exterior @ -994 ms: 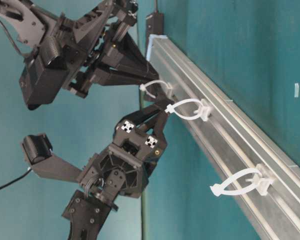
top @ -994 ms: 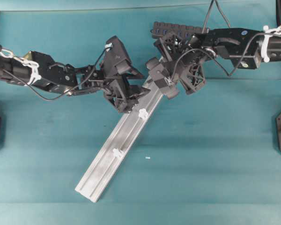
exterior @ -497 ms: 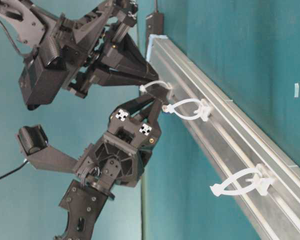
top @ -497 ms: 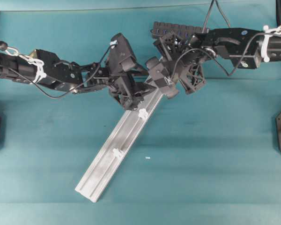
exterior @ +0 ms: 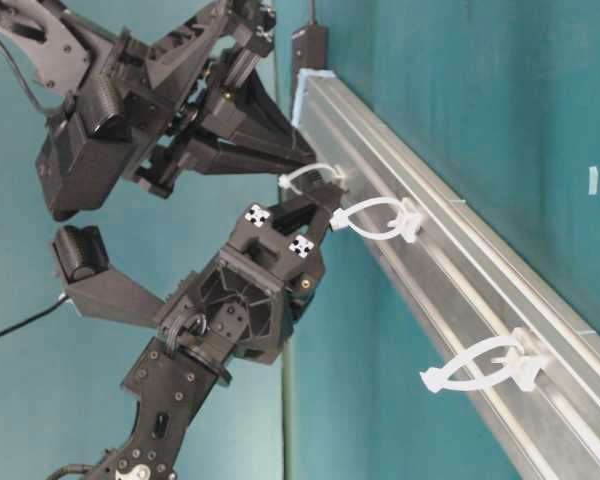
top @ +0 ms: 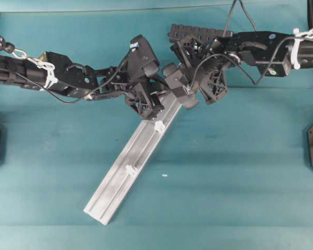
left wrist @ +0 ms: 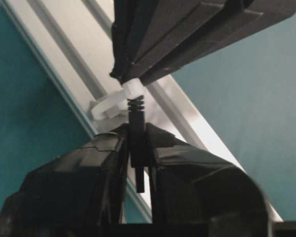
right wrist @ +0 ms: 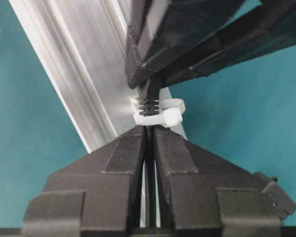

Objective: Pass the USB cable through three rings with both arms.
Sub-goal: 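Move the left gripper to the plug emerging past the top ring, then grasp the plug with the left gripper and pull it through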

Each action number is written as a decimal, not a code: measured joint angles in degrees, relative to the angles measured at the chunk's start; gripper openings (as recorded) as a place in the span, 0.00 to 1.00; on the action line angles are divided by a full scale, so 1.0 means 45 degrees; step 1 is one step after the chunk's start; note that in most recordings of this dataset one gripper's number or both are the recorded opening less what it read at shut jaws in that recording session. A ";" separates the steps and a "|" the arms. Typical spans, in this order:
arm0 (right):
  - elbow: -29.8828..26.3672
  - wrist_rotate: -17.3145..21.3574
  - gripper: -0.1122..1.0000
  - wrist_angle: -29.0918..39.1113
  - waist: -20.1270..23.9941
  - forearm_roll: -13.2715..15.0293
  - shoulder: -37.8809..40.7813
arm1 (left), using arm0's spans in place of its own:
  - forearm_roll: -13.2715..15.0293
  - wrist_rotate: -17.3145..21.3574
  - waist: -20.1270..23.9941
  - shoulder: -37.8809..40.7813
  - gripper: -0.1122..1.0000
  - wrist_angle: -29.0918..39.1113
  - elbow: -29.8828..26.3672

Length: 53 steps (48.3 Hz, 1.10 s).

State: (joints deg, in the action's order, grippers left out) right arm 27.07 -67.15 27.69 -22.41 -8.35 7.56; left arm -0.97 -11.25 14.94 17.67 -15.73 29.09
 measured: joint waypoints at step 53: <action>0.0156 0.2676 0.85 0.0215 -0.0020 -0.0059 -0.0137 | -0.0020 -0.1484 0.0000 -0.0410 0.19 0.0273 0.0508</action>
State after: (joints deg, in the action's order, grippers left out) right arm 27.77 -55.11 28.65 -22.50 -8.61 6.94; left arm -1.05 -17.93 14.94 15.82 -14.50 31.38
